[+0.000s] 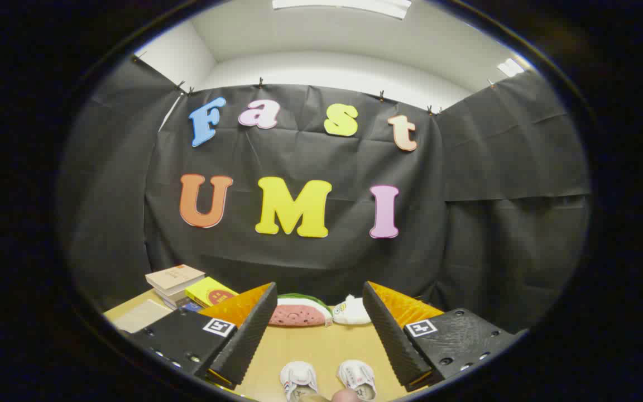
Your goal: Open the storage box then place both shoes into the box .Put the left shoe in first, then the right shoe, with the right side of both shoes facing outward in a uniform manner.
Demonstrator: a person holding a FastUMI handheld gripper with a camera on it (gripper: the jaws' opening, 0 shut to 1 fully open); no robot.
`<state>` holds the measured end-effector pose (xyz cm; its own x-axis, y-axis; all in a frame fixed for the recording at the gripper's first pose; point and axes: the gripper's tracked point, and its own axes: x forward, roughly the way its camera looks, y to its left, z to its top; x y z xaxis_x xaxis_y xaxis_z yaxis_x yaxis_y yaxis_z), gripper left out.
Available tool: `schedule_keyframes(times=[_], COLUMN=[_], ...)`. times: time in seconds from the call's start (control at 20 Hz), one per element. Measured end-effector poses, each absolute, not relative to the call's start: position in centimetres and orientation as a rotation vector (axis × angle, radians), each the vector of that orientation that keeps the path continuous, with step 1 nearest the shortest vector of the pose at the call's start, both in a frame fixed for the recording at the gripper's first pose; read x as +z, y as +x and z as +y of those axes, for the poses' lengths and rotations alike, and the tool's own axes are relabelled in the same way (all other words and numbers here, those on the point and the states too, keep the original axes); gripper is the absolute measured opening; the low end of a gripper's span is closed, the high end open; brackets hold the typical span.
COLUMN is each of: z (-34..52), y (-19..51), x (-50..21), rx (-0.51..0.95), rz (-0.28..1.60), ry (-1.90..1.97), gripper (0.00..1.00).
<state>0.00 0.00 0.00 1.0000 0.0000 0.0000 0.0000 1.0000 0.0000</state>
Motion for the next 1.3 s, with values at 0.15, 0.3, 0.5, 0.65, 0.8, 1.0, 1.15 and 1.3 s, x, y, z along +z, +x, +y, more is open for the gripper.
schedule_keyframes(times=[0.15,0.3,0.5,0.65,0.8,1.0,1.15,1.3], z=[-0.1,0.3,-0.1,-1.1,-1.9,-1.6,-0.7,0.3], y=[0.1,0.3,0.1,-0.5,-1.1,-1.0,-0.6,0.0], x=[0.4,0.5,-0.1,-0.3,-0.8,-2.2,-2.7,-3.7], rx=[0.003,0.015,0.012,-0.005,-0.006,0.030,0.065,0.079], rz=[0.003,0.001,0.006,0.009,0.016,0.054,0.073,0.091], ry=[0.000,0.013,0.016,0.004,0.010,0.028,0.054,0.057], gripper=[0.95,0.95,0.95,0.95,0.95,0.95,0.95,0.95])
